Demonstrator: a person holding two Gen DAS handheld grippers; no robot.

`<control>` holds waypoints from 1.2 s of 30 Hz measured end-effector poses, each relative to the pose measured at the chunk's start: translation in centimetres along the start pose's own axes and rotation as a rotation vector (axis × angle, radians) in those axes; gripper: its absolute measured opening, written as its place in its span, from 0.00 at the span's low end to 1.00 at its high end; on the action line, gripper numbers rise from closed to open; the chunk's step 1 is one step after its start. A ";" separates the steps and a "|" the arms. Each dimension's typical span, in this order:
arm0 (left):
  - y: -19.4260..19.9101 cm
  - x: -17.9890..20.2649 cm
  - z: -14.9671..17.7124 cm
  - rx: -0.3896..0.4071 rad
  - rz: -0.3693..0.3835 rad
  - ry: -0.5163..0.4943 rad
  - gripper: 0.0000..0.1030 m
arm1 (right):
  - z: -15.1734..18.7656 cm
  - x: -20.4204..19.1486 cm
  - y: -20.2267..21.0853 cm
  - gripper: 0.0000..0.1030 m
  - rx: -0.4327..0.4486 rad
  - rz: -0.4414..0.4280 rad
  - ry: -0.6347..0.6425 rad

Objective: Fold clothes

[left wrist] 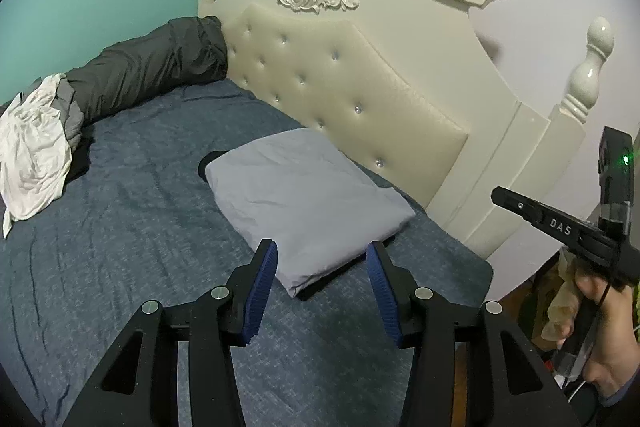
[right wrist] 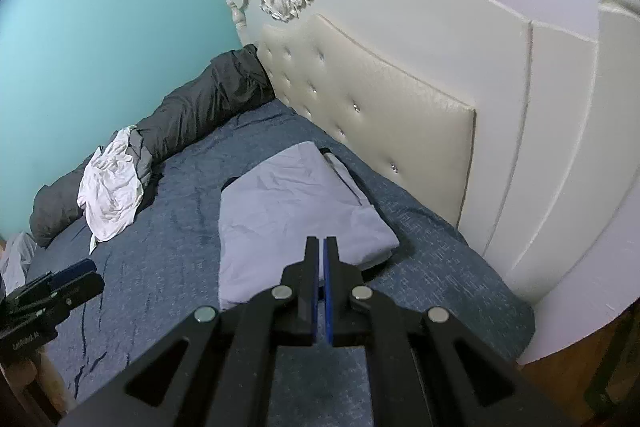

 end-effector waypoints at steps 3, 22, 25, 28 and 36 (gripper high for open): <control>1.6 0.2 0.1 0.017 0.000 -0.006 0.49 | 0.0 -0.6 1.7 0.01 0.015 0.006 0.007; 8.8 1.4 1.3 0.082 0.034 -0.034 0.57 | 1.2 -4.2 10.5 0.02 0.083 0.029 0.017; 9.7 1.6 1.6 0.092 0.039 -0.042 0.59 | 1.5 -4.8 11.3 0.03 0.090 0.031 0.015; 10.6 1.8 1.8 0.099 0.044 -0.048 0.59 | 1.8 -5.4 12.1 0.05 0.096 0.033 0.015; 12.7 1.2 2.7 0.108 0.051 -0.052 0.63 | 2.4 -7.2 14.5 0.17 0.123 0.043 0.016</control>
Point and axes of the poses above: each gripper's, at about its wrist camera, not at the fingertips, and y roughly against the way its jaws point, x to its right, z to its underside, the point moved 5 cm from there along -y, roughly the way its jaws point, and after that the axes turned 14 degrees about y, right-handed, at the moved point
